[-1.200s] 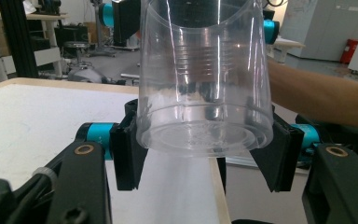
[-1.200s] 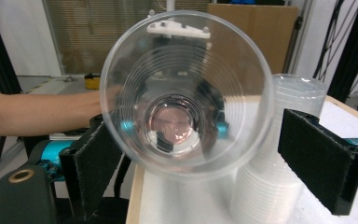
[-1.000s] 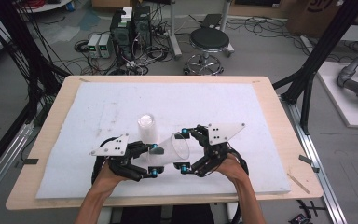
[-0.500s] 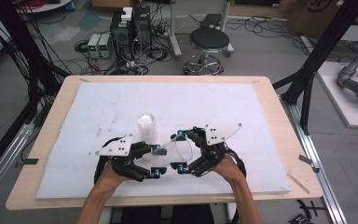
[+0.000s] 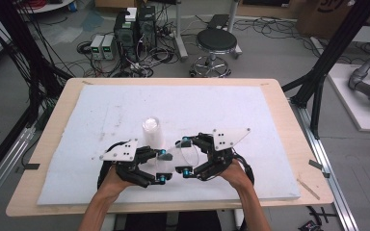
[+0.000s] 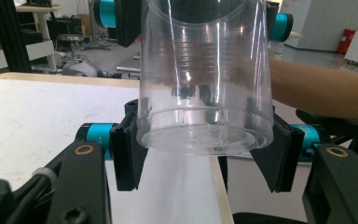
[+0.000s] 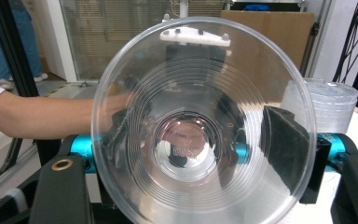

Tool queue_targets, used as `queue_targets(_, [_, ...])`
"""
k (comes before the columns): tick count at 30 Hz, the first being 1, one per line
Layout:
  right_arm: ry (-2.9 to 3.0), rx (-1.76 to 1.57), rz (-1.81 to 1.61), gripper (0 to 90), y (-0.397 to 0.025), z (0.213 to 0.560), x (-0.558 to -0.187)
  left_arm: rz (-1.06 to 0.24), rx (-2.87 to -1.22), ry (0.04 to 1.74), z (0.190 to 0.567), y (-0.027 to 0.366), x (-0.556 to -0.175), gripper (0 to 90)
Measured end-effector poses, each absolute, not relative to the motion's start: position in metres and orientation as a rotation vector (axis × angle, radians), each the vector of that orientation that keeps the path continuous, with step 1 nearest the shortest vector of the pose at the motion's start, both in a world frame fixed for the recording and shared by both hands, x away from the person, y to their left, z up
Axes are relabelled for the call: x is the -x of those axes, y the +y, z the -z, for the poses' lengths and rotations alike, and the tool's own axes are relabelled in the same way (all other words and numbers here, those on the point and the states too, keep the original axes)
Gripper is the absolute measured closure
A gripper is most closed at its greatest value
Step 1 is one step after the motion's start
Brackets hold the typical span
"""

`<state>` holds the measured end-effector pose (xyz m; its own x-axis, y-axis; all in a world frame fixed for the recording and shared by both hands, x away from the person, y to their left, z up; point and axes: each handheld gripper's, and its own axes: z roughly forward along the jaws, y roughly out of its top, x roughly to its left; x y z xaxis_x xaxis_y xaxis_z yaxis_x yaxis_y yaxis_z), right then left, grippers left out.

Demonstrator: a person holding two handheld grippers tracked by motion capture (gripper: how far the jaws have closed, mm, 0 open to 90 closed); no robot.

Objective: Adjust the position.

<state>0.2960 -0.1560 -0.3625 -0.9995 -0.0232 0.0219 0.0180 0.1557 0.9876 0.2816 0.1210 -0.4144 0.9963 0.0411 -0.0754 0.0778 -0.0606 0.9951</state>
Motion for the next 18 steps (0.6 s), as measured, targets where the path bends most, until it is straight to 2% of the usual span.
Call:
queue_targets(3, [-2.358, -0.004, 2.019, 29.7, -0.1561, 0.3627, -0.2962, 0.028, -1.633, 0.089, 0.4143, 0.1211, -0.2817, 41.5])
queue_targets(4, [-2.355, -0.004, 2.018, 34.4, -0.156, 0.3628, -0.2963, 0.026, -1.633, 0.092, 0.4142, 0.1212, -0.2819, 41.4])
queue_targets(18, [-2.346, -0.013, 2.025, 34.7, -0.156, 0.3632, -0.2963, 0.025, -1.636, 0.087, 0.4135, 0.1216, -0.2822, 41.2])
